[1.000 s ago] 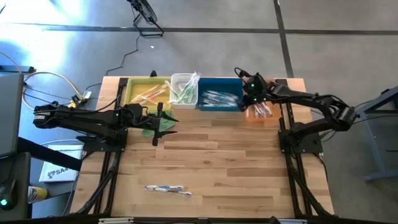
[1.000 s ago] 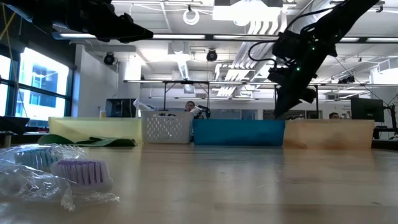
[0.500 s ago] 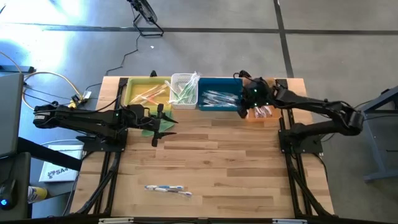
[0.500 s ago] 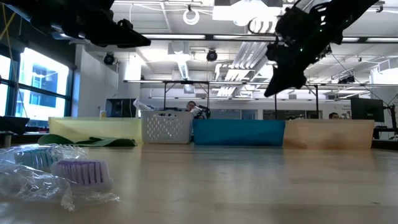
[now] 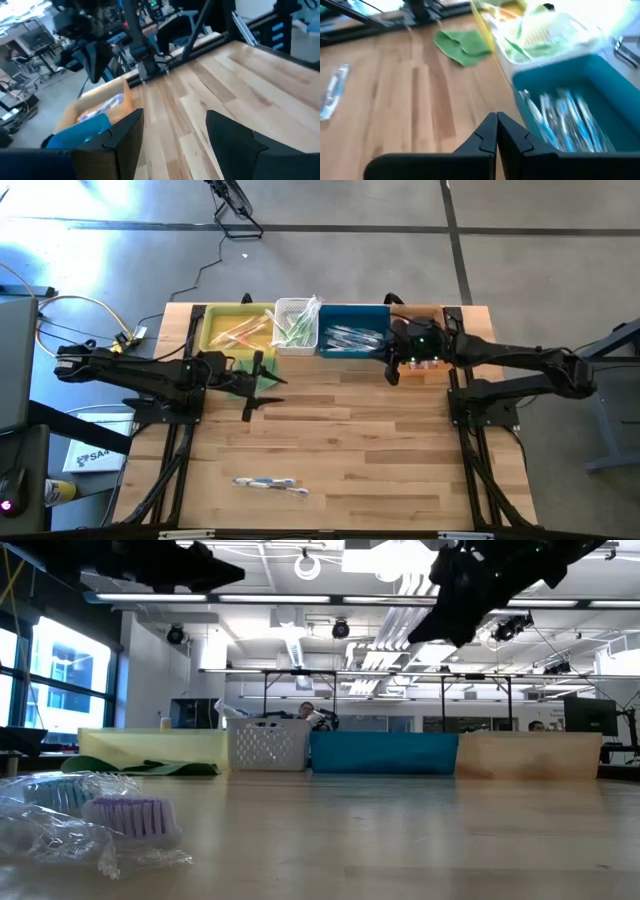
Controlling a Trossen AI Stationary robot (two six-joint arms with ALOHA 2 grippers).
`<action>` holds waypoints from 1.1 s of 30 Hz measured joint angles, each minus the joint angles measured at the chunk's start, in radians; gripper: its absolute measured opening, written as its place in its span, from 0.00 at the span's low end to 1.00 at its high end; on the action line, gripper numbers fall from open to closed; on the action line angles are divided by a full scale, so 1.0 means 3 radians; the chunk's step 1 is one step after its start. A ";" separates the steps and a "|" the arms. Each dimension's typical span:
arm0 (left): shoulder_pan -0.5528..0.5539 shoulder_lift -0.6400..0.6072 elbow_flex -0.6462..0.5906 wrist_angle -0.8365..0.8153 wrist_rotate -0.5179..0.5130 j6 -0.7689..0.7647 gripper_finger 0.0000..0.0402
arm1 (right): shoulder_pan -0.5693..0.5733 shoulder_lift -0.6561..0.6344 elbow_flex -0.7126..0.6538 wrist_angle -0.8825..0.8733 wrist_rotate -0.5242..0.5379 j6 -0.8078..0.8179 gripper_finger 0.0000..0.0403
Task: Pick & Place Toothbrushes
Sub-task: Put the violet toothbrush into the orange bin
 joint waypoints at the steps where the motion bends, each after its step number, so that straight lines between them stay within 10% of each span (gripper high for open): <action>1: 0.0000 0.0000 0.0000 0.0026 0.0008 -0.0034 0.52 | 0.0029 -0.0002 0.0000 0.0032 0.0002 0.0001 0.00; 18: -0.0155 0.0001 0.0003 0.0510 -0.0192 -0.0141 0.52 | 0.0127 0.0004 0.0000 0.0165 0.0038 -0.0099 0.00; 33: -0.1636 0.0610 0.0574 -0.0350 -0.1844 -0.0409 0.52 | 0.0127 0.0006 0.0000 0.0183 0.0039 -0.0087 0.01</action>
